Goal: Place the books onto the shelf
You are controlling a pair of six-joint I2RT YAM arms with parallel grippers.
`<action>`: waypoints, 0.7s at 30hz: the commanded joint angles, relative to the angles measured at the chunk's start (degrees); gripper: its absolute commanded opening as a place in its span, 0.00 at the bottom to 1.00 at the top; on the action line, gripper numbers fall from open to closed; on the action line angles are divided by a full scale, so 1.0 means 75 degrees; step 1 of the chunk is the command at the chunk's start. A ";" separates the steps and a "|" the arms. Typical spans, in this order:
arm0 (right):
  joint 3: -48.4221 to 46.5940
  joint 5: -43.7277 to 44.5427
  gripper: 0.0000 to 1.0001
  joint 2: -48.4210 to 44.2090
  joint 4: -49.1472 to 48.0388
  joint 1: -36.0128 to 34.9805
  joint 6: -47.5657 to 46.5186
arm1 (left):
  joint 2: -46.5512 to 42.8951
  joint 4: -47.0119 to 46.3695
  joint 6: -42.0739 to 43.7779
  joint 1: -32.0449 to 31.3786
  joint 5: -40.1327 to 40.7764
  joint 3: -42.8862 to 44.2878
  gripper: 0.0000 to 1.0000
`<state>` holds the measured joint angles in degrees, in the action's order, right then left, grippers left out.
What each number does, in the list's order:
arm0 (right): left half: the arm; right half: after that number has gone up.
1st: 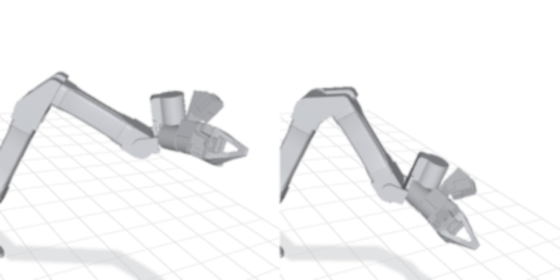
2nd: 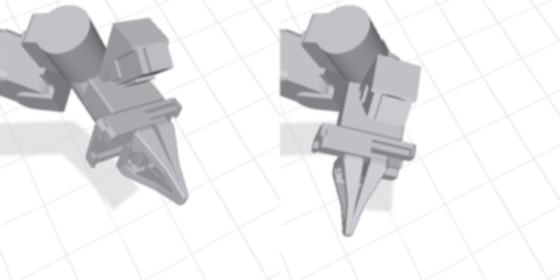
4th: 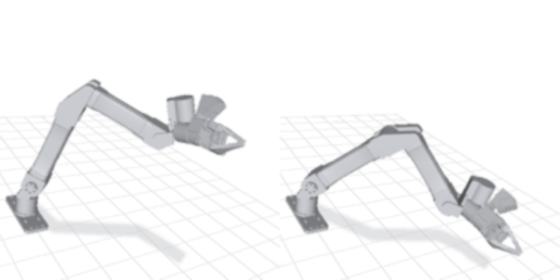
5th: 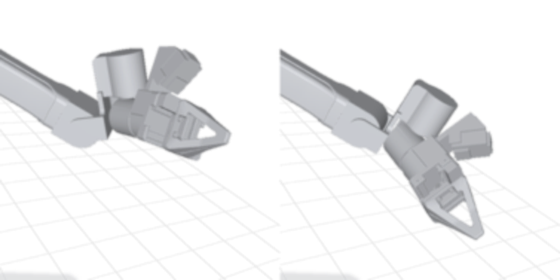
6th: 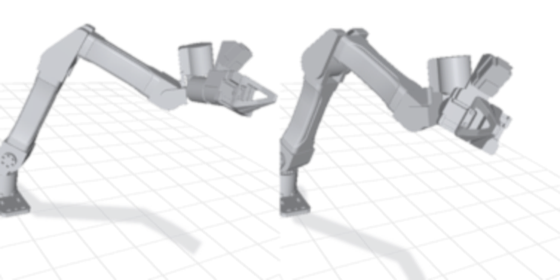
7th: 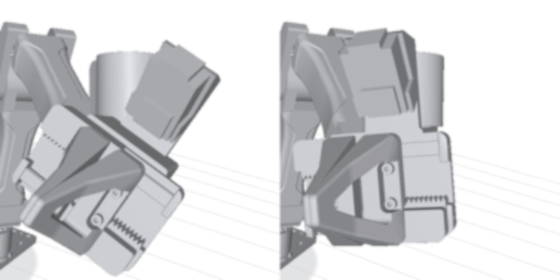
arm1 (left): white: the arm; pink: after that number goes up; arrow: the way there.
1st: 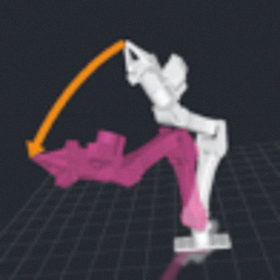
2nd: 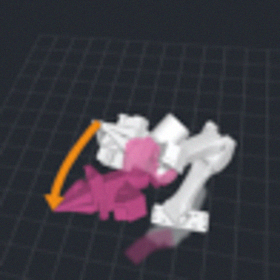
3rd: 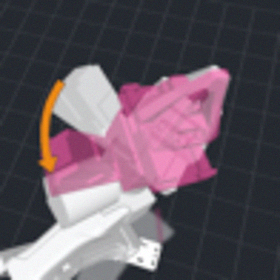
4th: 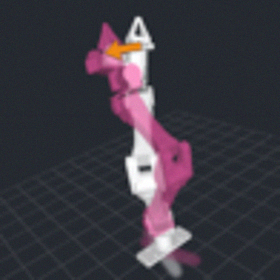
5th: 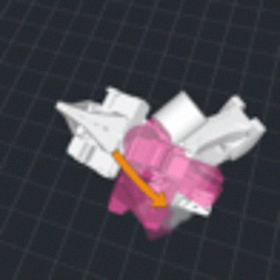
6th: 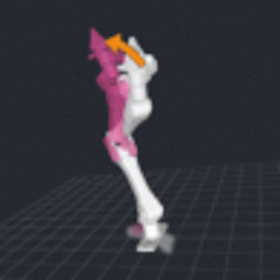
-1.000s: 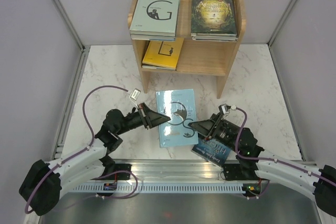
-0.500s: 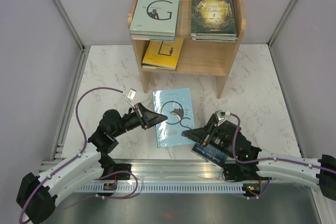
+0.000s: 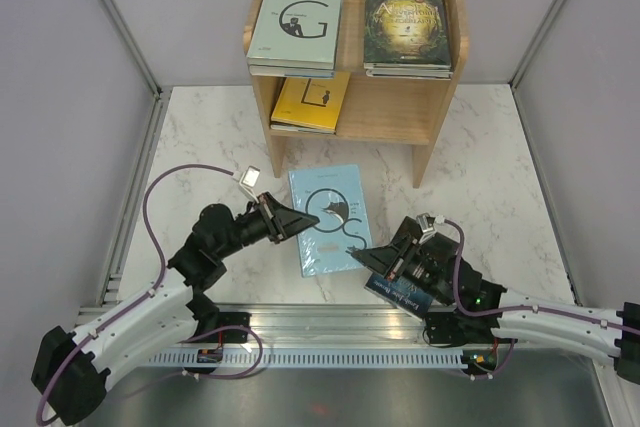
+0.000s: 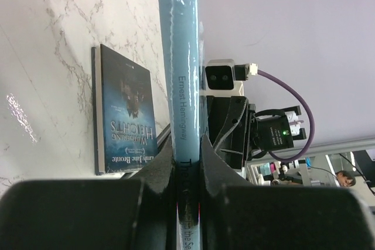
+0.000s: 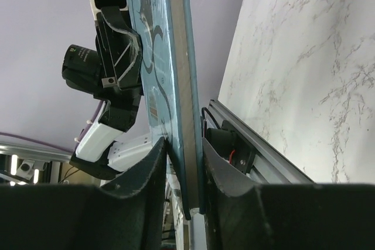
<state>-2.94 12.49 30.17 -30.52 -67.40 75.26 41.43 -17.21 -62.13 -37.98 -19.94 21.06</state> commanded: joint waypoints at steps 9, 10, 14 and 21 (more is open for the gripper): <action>-0.1070 0.0291 0.00 -0.0227 -0.0326 -0.0143 -0.0320 | 0.0500 0.1694 0.1580 0.0118 0.0889 0.0777 0.23; -0.1212 0.0326 0.00 -0.0133 -0.0197 -0.0143 -0.0378 | 0.0430 0.1860 0.1697 0.0118 0.0936 0.0836 0.39; -0.1903 0.0561 0.00 -0.0004 -0.0114 -0.0143 -0.0589 | -0.0144 0.2867 0.1990 0.0118 0.1264 0.1141 0.71; -0.2959 0.0725 0.00 0.0570 0.0296 -0.0143 -0.0999 | -0.1210 0.4157 0.2249 0.0130 0.1592 0.1493 1.00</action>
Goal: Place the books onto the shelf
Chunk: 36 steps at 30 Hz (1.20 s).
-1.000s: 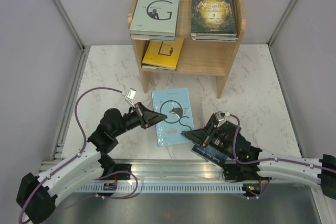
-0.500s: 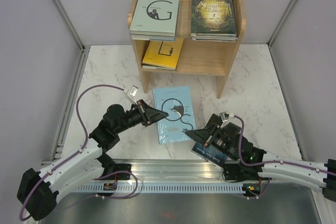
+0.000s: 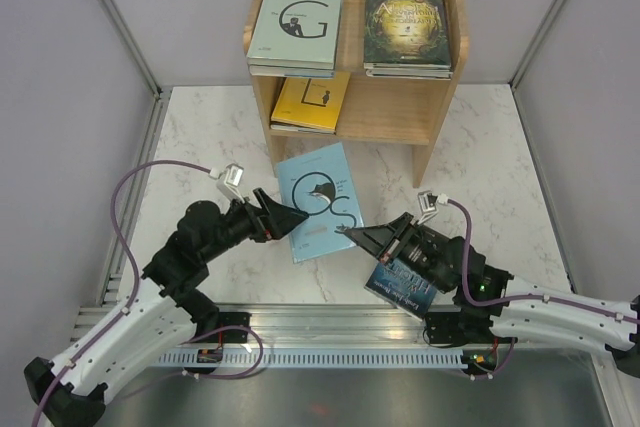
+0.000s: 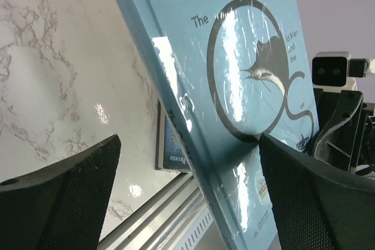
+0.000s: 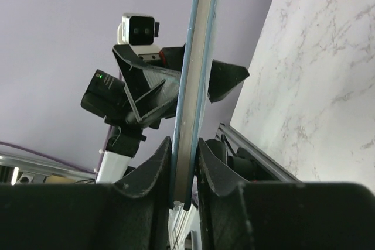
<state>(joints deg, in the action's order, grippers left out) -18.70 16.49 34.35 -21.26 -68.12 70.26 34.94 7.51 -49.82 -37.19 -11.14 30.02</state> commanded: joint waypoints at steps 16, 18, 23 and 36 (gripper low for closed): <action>-0.2415 0.0977 0.00 0.0400 0.0371 0.0140 -0.1165 | -0.2138 0.1999 0.0327 0.0013 0.0653 -0.0299 1.00; -0.2569 0.0861 0.00 0.0541 0.0537 0.0351 -0.1177 | -0.2244 0.1871 0.0187 0.0013 0.0594 -0.0614 1.00; -0.3131 -0.0870 0.00 0.1629 0.0433 0.2083 -0.0709 | -0.2373 0.1589 0.0010 0.0013 0.0430 -0.1143 1.00; -0.4245 -0.2726 0.00 0.4218 -0.1991 0.4264 0.0276 | -0.2514 0.0384 -0.0259 0.0013 0.0138 -0.2595 1.00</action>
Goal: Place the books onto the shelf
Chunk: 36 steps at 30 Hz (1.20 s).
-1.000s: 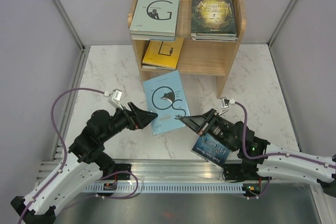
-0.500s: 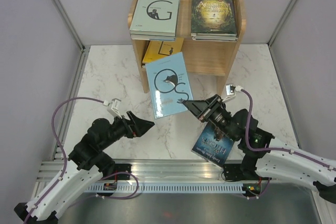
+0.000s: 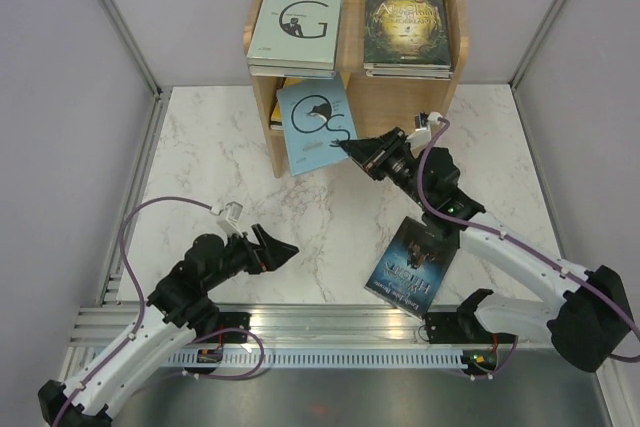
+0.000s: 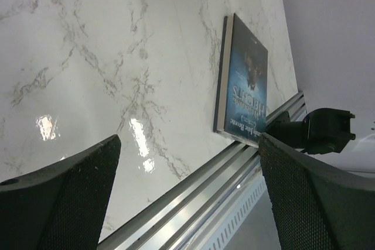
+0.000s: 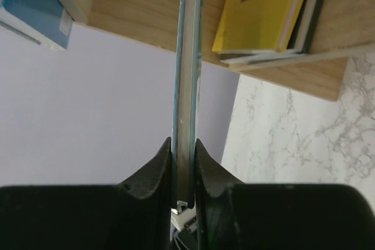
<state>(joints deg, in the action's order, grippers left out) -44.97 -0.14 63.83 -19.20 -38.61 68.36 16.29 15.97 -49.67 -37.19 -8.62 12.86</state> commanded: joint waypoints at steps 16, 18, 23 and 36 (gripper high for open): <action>-0.2042 0.1155 0.00 0.2738 -0.2820 0.0578 0.1304 | 0.0967 -0.2375 -0.0233 0.0013 -0.0339 -0.1516 1.00; -0.2288 0.1378 0.00 0.2949 -0.2608 0.0554 0.1339 | 0.1015 -0.2468 -0.0233 0.0013 -0.0339 -0.1539 1.00; -0.3060 0.1694 0.00 0.3500 -0.1870 0.0379 0.1327 | 0.1120 -0.2586 -0.0245 0.0013 -0.0362 -0.1586 1.00; -0.3766 0.1437 0.48 0.3901 -0.0630 0.0085 0.0883 | 0.1156 -0.2621 -0.0256 0.0013 -0.0385 -0.1621 1.00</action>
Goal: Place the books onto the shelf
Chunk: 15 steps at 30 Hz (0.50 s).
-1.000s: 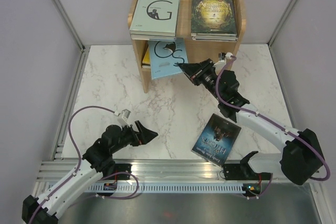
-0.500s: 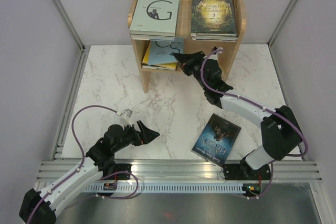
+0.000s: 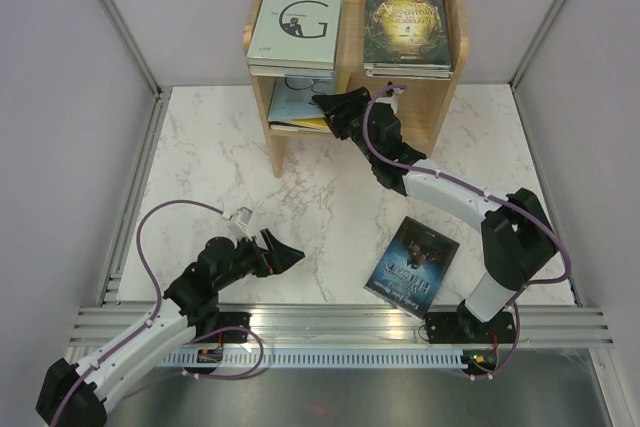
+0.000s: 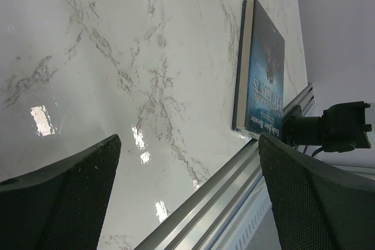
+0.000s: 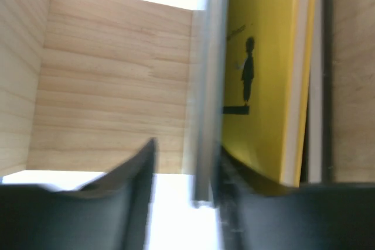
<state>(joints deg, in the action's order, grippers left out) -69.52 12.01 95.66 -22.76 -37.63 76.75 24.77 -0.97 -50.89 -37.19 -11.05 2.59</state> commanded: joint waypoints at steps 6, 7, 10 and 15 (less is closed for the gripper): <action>-0.0317 0.0156 0.65 -0.1256 0.1121 -0.0046 -0.0775 | 0.0001 -0.0363 -0.0105 0.0013 -0.0074 -0.0252 1.00; -0.0352 0.0284 0.66 -0.1363 0.1345 -0.0034 -0.0950 | 0.0013 -0.0363 -0.0105 0.0013 -0.0074 -0.0252 1.00; -0.0504 0.0437 0.70 -0.1714 0.2271 0.0024 -0.1151 | -0.0010 -0.0351 -0.0105 0.0013 -0.0085 -0.0252 1.00; -0.0505 0.0707 0.74 -0.2300 0.3654 0.0118 -0.1467 | 0.0001 -0.0339 -0.0105 0.0013 -0.0074 -0.0252 1.00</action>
<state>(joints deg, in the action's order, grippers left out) -70.59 14.09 82.13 -2.42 -37.34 69.76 24.75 -1.02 -50.92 -37.19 -11.09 2.59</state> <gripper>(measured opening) 0.738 0.996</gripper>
